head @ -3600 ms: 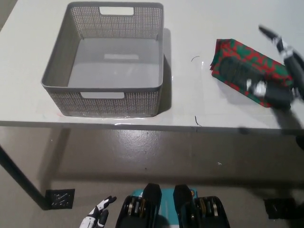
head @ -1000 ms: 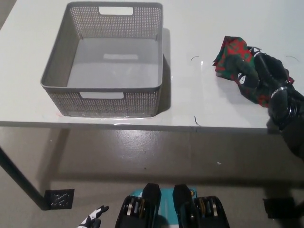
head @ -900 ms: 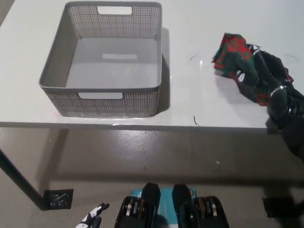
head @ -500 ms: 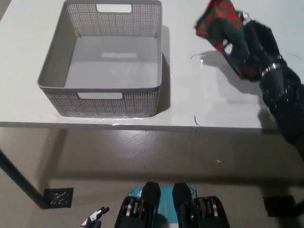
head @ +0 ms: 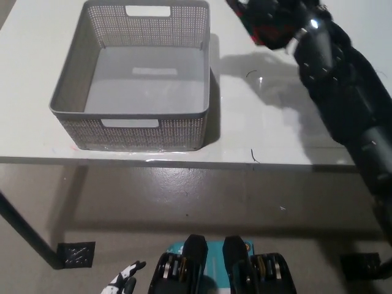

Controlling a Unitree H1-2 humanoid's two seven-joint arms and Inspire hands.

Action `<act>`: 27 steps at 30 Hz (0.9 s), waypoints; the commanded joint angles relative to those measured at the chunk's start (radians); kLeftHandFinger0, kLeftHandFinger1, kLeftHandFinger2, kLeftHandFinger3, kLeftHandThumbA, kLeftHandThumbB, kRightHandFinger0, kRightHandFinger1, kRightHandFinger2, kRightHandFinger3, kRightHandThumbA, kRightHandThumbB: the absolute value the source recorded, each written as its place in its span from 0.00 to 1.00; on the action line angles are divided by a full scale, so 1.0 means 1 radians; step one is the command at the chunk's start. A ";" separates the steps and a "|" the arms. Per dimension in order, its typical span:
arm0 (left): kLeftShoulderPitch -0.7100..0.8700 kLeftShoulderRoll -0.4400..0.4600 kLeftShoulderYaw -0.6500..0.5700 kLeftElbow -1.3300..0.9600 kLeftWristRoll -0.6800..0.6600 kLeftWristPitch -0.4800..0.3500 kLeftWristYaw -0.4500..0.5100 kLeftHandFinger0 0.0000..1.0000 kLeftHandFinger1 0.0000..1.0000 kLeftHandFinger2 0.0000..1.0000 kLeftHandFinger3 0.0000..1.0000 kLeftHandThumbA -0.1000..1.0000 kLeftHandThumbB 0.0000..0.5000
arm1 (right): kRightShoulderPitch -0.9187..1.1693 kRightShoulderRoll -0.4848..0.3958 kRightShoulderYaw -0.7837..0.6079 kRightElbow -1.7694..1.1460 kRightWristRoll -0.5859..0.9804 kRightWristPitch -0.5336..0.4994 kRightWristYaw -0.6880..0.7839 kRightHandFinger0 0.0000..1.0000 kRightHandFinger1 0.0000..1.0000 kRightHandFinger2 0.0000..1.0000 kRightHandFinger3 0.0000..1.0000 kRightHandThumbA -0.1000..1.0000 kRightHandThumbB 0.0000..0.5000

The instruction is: Use the right hand to pick up a bag of coffee beans on the right hand side and place it into a container on the left hand side

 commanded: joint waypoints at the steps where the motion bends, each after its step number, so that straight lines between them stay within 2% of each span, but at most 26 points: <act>1: 0.001 0.001 -0.010 0.001 0.002 -0.012 -0.009 1.00 1.00 1.00 1.00 1.00 0.82 | -0.147 0.046 0.004 -0.010 -0.017 -0.005 -0.007 0.00 0.40 0.80 0.91 0.00 0.39; 3: 0.003 0.004 -0.013 -0.005 0.000 -0.007 -0.014 1.00 1.00 1.00 1.00 1.00 0.81 | -0.171 0.079 0.023 0.016 -0.039 0.009 -0.014 0.00 0.40 0.80 0.94 0.00 0.39; 6: 0.005 0.004 -0.019 0.003 0.005 -0.015 -0.014 1.00 1.00 1.00 1.00 1.00 0.77 | -0.204 0.113 0.069 0.037 -0.077 0.056 0.023 0.00 0.47 0.83 1.00 0.00 0.32; 7: 0.005 0.004 -0.019 0.003 0.005 -0.016 -0.014 1.00 1.00 1.00 1.00 1.00 0.78 | -0.206 0.115 0.072 0.039 -0.078 0.059 0.024 0.07 0.55 0.89 1.00 0.00 0.41; 8: 0.004 0.007 -0.021 0.003 0.008 -0.018 -0.014 1.00 1.00 1.00 1.00 1.00 0.75 | -0.228 0.136 0.083 0.082 -0.077 0.045 0.016 0.00 0.46 0.83 0.94 0.00 0.36; 9: 0.003 0.005 -0.023 0.007 0.012 -0.021 -0.012 1.00 1.00 1.00 1.00 1.00 0.74 | -0.238 0.145 0.090 0.106 -0.077 0.034 0.010 0.05 0.52 0.89 0.96 0.00 0.43; 10: 0.003 0.006 -0.024 0.005 0.016 -0.018 -0.011 1.00 1.00 1.00 1.00 1.00 0.75 | -0.256 0.162 0.097 0.139 -0.079 0.034 0.006 0.00 0.44 0.82 0.88 0.00 0.38; 12: 0.012 0.002 -0.027 0.005 0.007 -0.012 -0.014 1.00 1.00 1.00 1.00 1.00 0.76 | -0.270 0.187 0.109 0.181 -0.082 0.033 -0.003 0.00 0.42 0.82 0.84 0.00 0.38; 15: 0.018 0.002 -0.035 0.001 0.003 -0.009 -0.020 1.00 1.00 1.00 1.00 1.00 0.76 | -0.294 0.220 0.129 0.255 -0.094 0.029 -0.031 0.00 0.42 0.83 0.85 0.00 0.36; 17: 0.010 0.003 -0.037 -0.001 0.005 -0.006 -0.021 1.00 1.00 1.00 1.00 1.00 0.77 | -0.319 0.239 0.133 0.308 -0.096 0.025 -0.040 0.00 0.37 0.78 0.79 0.00 0.40; 19: -0.003 0.004 -0.036 -0.003 0.008 0.000 -0.018 1.00 1.00 1.00 1.00 1.00 0.76 | -0.342 0.250 0.137 0.360 -0.096 0.012 -0.055 0.00 0.35 0.76 0.78 0.00 0.41; 21: 0.005 0.005 -0.038 -0.012 0.022 0.002 -0.014 1.00 1.00 1.00 1.00 1.00 0.77 | -0.351 0.264 0.142 0.406 -0.093 -0.006 -0.061 0.00 0.34 0.76 0.81 0.00 0.40; 23: 0.014 0.004 -0.039 -0.015 0.022 0.001 -0.014 1.00 1.00 1.00 1.00 1.00 0.74 | -0.349 0.272 0.147 0.431 -0.097 -0.014 -0.078 0.00 0.41 0.81 0.93 0.00 0.38; 25: 0.023 0.009 -0.038 -0.019 0.014 0.001 -0.019 1.00 1.00 1.00 1.00 1.00 0.75 | -0.335 0.275 0.149 0.436 -0.099 -0.023 -0.093 0.02 0.44 0.83 0.97 0.00 0.37; 26: 0.026 0.010 -0.038 -0.021 0.015 0.002 -0.019 1.00 1.00 1.00 1.00 1.00 0.75 | -0.333 0.275 0.147 0.438 -0.095 -0.022 -0.088 0.08 0.45 0.81 0.97 0.00 0.42; 27: 0.027 0.013 -0.037 -0.026 0.016 0.003 -0.021 1.00 1.00 1.00 1.00 1.00 0.74 | -0.331 0.274 0.133 0.439 -0.069 -0.007 -0.026 0.43 0.80 1.00 1.00 0.20 0.45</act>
